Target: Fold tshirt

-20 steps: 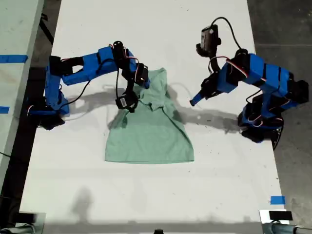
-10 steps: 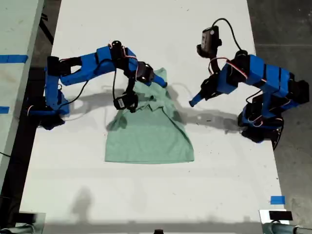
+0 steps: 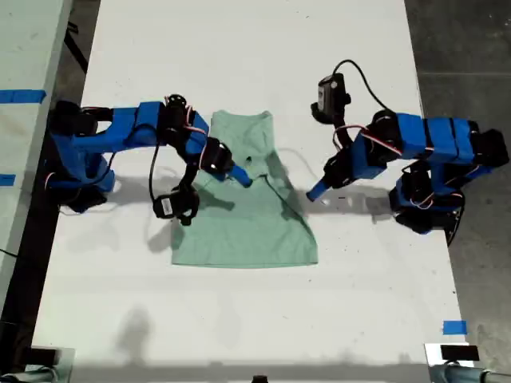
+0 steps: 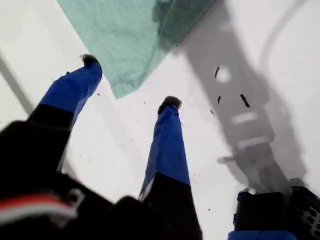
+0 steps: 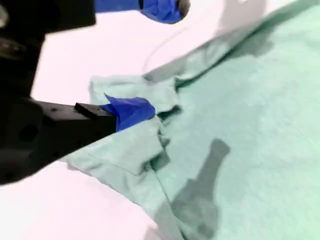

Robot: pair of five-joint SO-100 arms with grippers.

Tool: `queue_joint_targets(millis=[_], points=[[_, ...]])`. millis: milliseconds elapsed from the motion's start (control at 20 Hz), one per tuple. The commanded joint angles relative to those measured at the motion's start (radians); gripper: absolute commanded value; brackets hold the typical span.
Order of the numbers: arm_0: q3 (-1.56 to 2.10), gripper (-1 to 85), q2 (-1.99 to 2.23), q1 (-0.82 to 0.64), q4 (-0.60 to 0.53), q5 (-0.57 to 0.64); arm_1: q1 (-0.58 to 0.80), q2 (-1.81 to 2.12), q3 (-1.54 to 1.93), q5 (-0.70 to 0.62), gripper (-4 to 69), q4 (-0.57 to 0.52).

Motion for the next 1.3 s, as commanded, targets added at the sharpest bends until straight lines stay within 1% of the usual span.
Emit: queue_joint_targets(millis=[0,150,300,400,450,550,750,950,1200,1250], points=[[0.054,27.4,0.109,0.089,-0.048,-0.094,-0.072,0.055,0.058,0.035,27.1,-0.092],[0.376,27.1,0.282,0.146,-0.293,-0.172,-0.137,0.078,0.186,0.086,27.1,-0.193],[0.580,26.9,0.397,0.176,-0.368,-0.241,-0.193,0.100,0.314,0.141,26.9,-0.310],[0.710,26.8,0.491,0.189,-0.449,-0.273,-0.221,0.098,0.393,0.172,26.8,-0.394],[0.765,26.7,0.528,0.193,-0.472,-0.291,-0.233,0.098,0.434,0.187,26.8,-0.436],[0.834,26.4,0.581,0.201,-0.497,-0.308,-0.255,0.094,0.497,0.216,26.5,-0.515],[0.853,26.1,0.588,0.212,-0.499,-0.313,-0.272,-0.003,0.543,0.239,26.0,-0.655],[0.851,25.8,0.588,0.225,-0.499,-0.313,-0.281,-0.132,0.545,0.258,25.3,-0.762],[0.851,25.5,0.588,0.238,-0.495,-0.319,-0.299,-0.201,0.624,0.302,21.3,-0.930],[0.851,25.4,0.588,0.239,-0.497,-0.319,-0.307,-0.206,0.632,0.307,19.9,-0.950]])
